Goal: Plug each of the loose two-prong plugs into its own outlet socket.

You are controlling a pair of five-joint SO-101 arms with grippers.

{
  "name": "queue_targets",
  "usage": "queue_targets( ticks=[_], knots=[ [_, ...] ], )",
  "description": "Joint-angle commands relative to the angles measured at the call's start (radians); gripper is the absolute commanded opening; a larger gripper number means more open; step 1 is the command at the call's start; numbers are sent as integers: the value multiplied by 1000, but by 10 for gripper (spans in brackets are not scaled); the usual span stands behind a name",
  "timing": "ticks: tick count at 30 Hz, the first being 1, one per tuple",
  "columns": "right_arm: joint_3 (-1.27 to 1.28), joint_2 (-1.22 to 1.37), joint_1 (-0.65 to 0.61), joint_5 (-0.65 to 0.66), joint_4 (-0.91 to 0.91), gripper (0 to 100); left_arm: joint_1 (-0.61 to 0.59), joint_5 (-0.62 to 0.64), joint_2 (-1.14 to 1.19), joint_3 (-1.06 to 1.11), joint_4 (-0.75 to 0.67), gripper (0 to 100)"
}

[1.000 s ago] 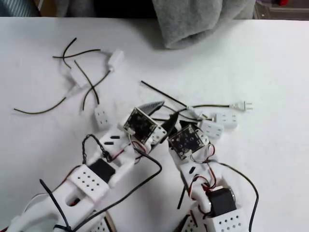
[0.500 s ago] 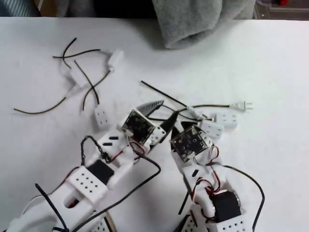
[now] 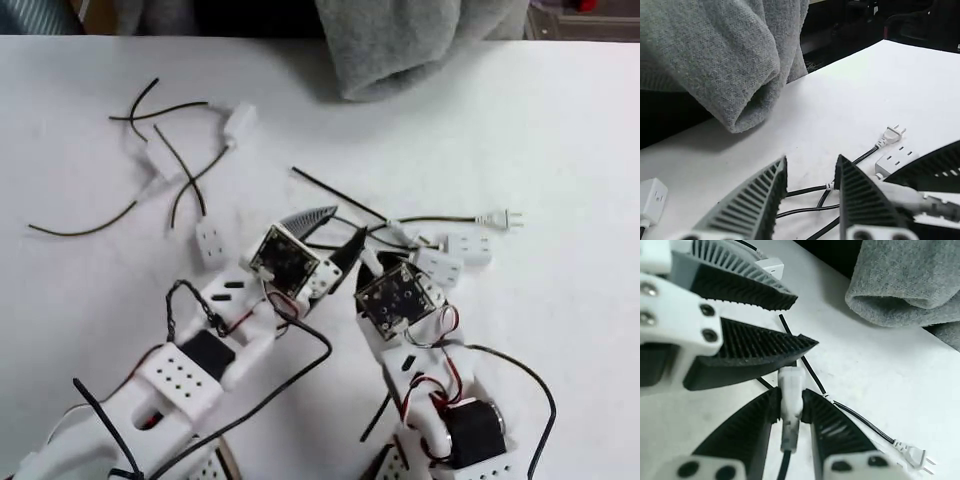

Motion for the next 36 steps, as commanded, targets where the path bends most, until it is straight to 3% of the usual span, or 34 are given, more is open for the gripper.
queue_targets(
  ticks=[1,32,36],
  knots=[
    [-77,-21,-5,-2,1,19,5,-12,2,-2,5,169],
    [-186,-21,22,-2,85,19,10,-12,45,-8,3,169],
    [-189,-21,22,-2,87,19,5,-12,171,-23,-92,169]
  ],
)
